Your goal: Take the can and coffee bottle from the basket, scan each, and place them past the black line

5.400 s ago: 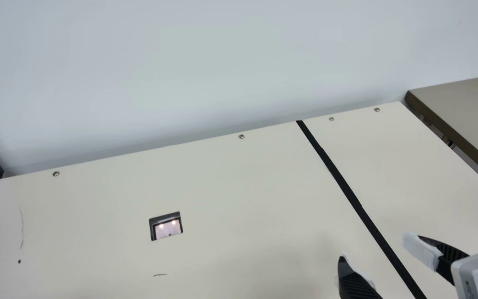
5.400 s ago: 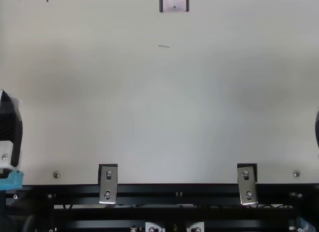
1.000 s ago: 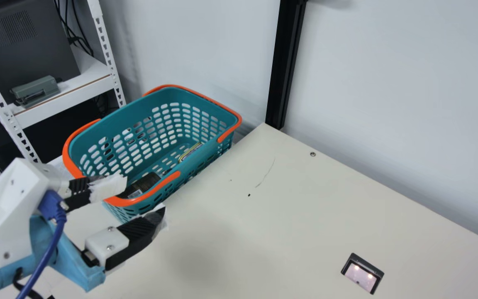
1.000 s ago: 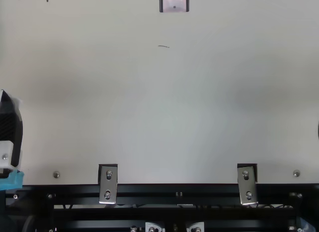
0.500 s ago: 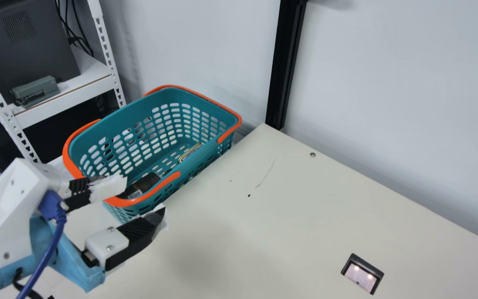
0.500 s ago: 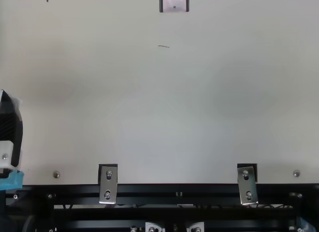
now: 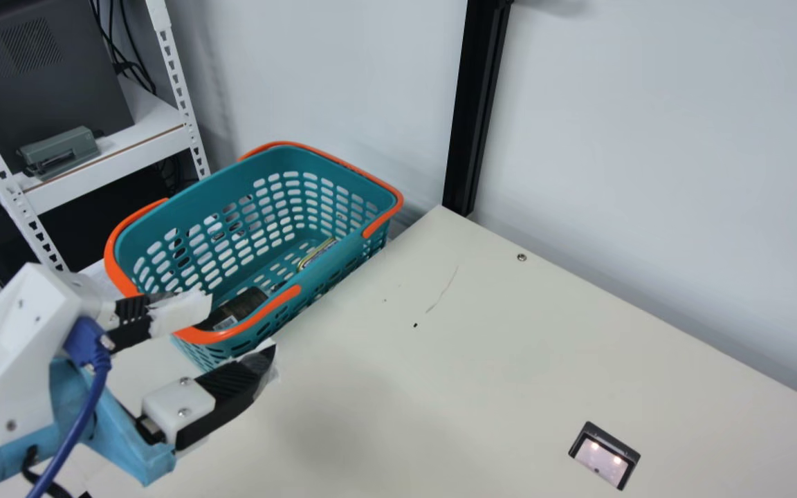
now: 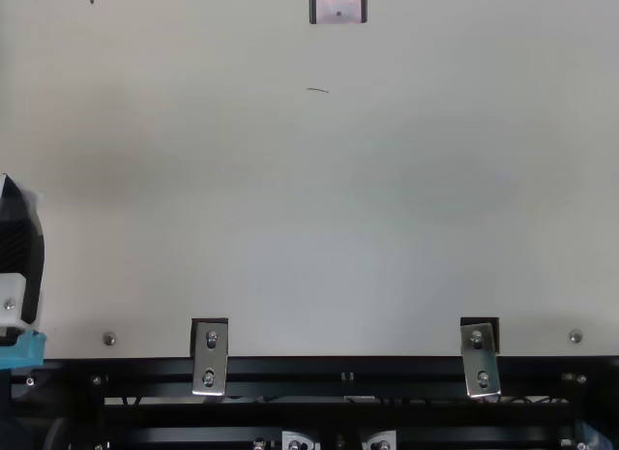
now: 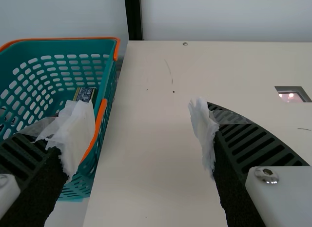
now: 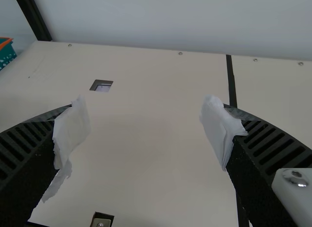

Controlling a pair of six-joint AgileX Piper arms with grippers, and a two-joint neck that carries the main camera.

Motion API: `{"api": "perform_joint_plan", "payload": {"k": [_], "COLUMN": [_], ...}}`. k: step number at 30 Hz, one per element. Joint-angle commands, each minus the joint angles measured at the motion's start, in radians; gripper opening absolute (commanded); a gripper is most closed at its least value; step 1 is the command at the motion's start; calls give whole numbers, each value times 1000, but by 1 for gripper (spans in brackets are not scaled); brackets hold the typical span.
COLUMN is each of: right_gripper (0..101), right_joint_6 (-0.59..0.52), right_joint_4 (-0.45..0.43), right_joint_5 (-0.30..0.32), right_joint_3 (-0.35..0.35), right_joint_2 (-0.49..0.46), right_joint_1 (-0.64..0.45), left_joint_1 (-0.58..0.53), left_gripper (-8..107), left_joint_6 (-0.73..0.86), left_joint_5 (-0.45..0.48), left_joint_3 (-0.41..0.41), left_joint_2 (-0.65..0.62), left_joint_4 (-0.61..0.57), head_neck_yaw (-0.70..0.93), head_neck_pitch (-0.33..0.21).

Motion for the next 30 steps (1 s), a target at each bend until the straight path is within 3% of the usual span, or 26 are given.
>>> {"api": "perform_joint_plan", "payload": {"k": [1,14,23,30], "right_gripper": [101,101,101,101], "right_joint_6": [3,37,27,30], "right_joint_4": [2,-50,13,15], "right_joint_5": [-2,-2,-2,-2], "right_joint_3": [0,-88,-145,-149], "right_joint_2": [5,124,155,155], "right_joint_1": [4,130,244,249], "left_joint_1": [0,0,0,0], "left_gripper": [90,90,90,90], "left_joint_6": [0,0,0,0], "left_joint_5": [0,0,0,0], "left_joint_3": [0,0,0,0], "left_joint_2": [0,0,0,0], "left_joint_4": [0,0,0,0], "head_neck_yaw": [19,19,19,19], "head_neck_pitch": [-37,-37,-37,-37]}}
